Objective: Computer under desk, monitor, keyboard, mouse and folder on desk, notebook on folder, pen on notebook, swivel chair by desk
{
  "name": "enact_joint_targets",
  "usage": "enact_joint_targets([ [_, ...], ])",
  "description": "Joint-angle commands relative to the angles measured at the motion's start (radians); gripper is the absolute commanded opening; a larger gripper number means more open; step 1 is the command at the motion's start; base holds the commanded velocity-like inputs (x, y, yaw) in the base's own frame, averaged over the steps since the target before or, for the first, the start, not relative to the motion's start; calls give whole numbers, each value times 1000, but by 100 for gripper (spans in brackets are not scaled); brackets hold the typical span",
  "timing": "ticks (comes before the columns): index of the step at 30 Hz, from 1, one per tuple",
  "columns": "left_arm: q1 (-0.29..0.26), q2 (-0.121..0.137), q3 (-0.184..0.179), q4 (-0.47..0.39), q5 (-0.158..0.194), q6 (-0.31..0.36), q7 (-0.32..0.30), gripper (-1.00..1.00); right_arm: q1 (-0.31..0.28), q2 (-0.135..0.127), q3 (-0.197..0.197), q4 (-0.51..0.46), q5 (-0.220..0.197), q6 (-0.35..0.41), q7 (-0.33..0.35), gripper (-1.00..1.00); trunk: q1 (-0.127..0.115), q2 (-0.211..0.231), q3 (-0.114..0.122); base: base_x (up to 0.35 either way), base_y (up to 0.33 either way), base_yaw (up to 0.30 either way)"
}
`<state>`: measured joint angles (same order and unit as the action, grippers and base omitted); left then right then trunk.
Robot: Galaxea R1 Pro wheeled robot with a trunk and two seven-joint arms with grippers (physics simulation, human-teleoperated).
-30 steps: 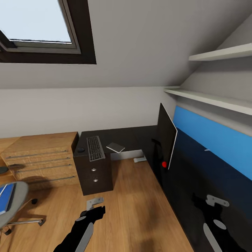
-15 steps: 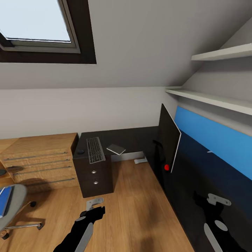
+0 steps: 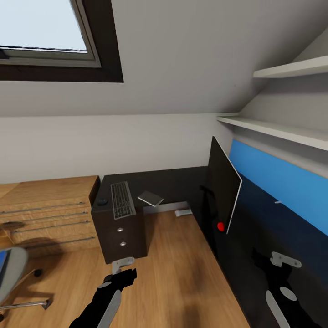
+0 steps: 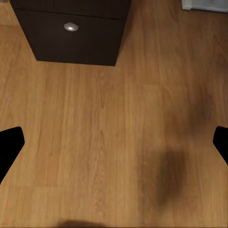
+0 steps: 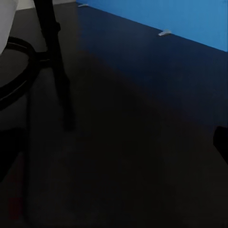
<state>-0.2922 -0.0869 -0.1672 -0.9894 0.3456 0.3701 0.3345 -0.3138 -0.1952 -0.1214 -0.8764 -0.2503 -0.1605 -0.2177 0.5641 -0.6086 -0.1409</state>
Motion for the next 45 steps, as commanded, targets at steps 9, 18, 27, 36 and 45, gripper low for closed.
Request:
enact_joint_targets([
  [9, -1, 0, -3, -2, 11, 3, 9, 100, -1, -2, -30, 0, -10, -8, -3, 100, 1, -1, -2, 305, 0, 0],
  [18, -1, 0, -2, -2, 12, 3, 9, 100, -1, -4, -58, 3, -9, -45, -3, 100, 1, -1, -2, 260, 0, 0],
  [27, -1, -1, -2, -1, 12, 3, 9, 100, -1, -3, -62, 13, -9, -69, -3, 100, 1, -1, -2, 124, 0, 0],
  [36, -1, -4, -11, 97, 13, 1, 6, 100, -1, -1, -58, 29, -7, -104, -3, 100, 1, -1, -2, 15, 0, 0],
  [45, -1, 3, -96, 534, 3, -330, 0, 100, -1, 2, -51, 50, -4, -194, -2, 100, 1, -1, -2, 53, 0, 0],
])
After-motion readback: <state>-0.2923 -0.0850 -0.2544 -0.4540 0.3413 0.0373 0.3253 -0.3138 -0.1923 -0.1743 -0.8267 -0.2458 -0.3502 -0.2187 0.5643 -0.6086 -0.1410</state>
